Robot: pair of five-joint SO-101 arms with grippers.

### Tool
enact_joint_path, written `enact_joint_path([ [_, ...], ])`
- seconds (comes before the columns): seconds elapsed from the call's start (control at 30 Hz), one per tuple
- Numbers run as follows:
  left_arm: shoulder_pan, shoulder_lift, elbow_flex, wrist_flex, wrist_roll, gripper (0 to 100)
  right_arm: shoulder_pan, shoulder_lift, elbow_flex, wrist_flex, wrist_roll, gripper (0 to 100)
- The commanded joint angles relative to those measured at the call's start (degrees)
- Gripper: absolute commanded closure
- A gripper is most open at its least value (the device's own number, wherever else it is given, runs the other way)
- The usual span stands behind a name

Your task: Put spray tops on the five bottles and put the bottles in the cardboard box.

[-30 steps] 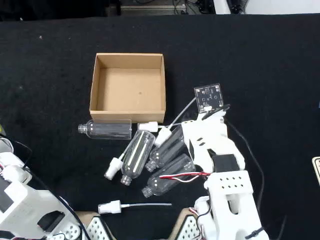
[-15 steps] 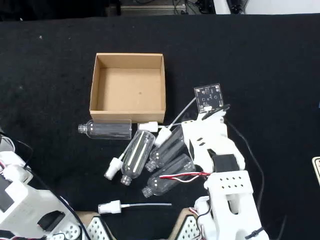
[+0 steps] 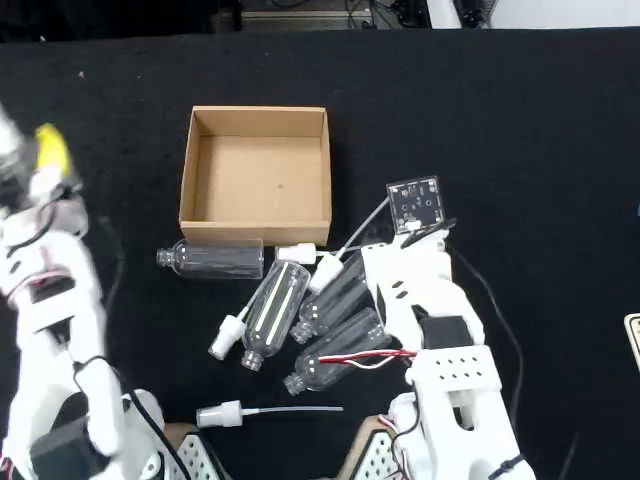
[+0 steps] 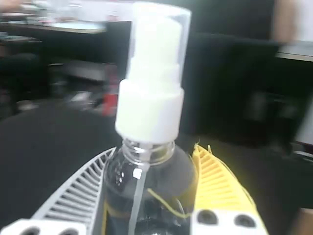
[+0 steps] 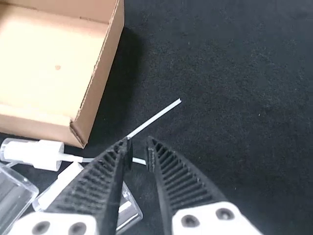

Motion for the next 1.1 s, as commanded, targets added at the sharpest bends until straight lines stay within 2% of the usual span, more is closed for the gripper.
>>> enact_joint_path([
  [0.0, 12.53, -4.92, -8.04, 3.25, 0.53, 97, 0.44, -0.04, -0.31, -2.11, 0.09, 97.6],
  [0.17, 21.85, -0.62, -12.79, 3.43, 0.53, 97, 0.35, -0.04, -0.31, -2.2, 0.09, 97.6],
  [0.47, 29.32, 18.9, -27.03, 3.34, 0.53, 97, 0.26, -0.04, -0.4, -2.2, 0.18, 97.6],
  [0.7, 31.08, 28.04, -31.96, 2.55, 0.53, 97, 0.26, -0.04, -0.4, -2.2, 0.26, 97.6],
  [0.9, 30.73, 35.34, -30.55, -10.73, 0.09, 97, 0.26, -0.04, -0.48, -2.2, 0.35, 97.6],
  [1.07, 30.64, 41.14, -31.34, -12.75, 0.09, 97, 0.18, -0.04, -0.48, -2.29, 0.35, 97.6],
])
